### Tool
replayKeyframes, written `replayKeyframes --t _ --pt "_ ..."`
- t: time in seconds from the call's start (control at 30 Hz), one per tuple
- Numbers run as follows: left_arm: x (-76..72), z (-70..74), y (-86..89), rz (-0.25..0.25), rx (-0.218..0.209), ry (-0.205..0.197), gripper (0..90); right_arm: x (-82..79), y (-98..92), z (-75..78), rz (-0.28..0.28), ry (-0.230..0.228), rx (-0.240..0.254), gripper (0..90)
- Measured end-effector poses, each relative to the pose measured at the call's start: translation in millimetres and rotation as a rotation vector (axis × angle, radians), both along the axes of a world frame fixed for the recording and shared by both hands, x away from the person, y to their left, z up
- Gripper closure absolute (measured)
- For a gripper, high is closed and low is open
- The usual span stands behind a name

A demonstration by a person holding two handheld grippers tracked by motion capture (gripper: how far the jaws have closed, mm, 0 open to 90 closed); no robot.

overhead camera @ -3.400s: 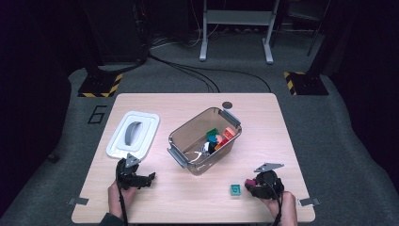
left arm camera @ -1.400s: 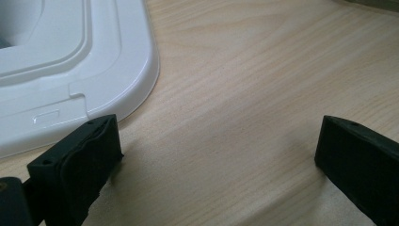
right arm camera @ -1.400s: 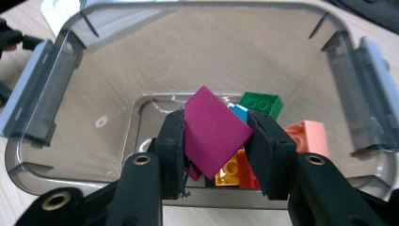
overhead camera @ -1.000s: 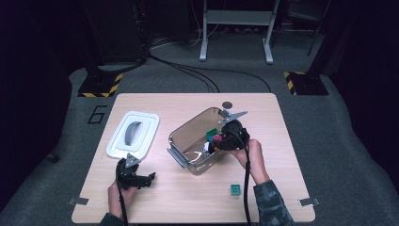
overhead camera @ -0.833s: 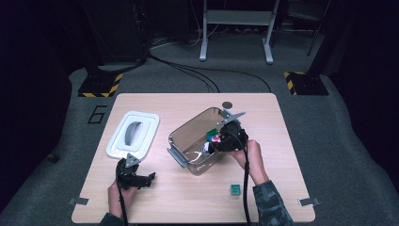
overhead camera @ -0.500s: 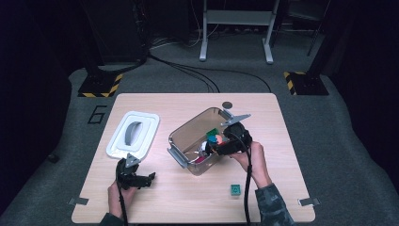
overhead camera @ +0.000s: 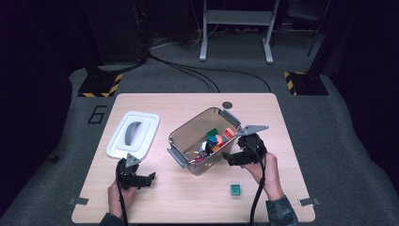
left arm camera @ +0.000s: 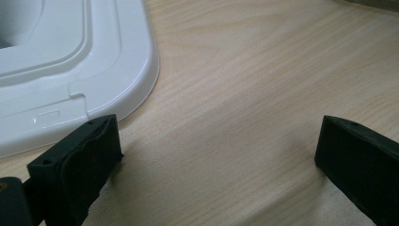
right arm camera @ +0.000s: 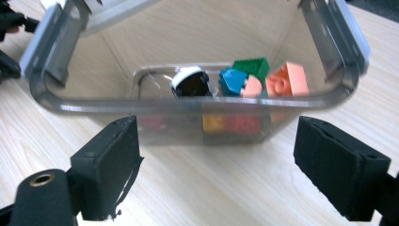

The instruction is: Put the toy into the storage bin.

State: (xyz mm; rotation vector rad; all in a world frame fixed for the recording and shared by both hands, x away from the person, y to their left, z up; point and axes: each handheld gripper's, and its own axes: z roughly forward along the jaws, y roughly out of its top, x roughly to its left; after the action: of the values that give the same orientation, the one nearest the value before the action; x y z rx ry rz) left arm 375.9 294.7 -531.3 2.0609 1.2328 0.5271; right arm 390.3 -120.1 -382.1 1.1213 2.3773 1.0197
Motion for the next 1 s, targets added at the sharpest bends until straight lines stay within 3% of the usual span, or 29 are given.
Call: replayKeyframes --t 0.23,1.0 --pt "0.3 0.2 0.5 -0.004 0.006 -0.002 0.6 -13.0 -12.6 -12.2 -0.030 0.018 0.000 13.2" --pt "0.3 0.2 0.4 -0.004 0.006 -0.002 0.7 -41.3 -22.0 -92.2 -0.053 0.188 -0.046 10.1"
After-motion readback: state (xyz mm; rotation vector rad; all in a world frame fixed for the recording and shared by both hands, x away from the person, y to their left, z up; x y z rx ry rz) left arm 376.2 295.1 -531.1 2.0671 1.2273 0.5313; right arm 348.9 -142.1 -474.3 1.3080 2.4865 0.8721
